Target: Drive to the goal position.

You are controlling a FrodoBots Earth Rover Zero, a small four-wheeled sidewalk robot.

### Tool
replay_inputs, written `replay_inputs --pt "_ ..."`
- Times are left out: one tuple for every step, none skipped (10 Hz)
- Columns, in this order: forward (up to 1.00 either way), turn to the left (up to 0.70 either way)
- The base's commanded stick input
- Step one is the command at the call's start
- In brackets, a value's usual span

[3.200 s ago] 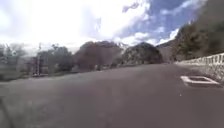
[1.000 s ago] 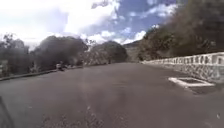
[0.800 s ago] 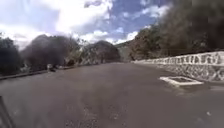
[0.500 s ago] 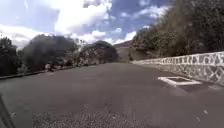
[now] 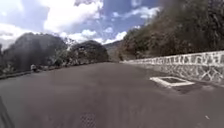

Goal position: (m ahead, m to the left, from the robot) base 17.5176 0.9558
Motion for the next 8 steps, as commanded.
replay_inputs --pt "0.7 0.08" --pt "0.7 0.18" --pt "0.7 0.27" --pt "0.7 0.22" --pt "0.7 0.16" --pt "0.7 0.11" --pt "0.7 0.05" --pt "0.7 0.0"
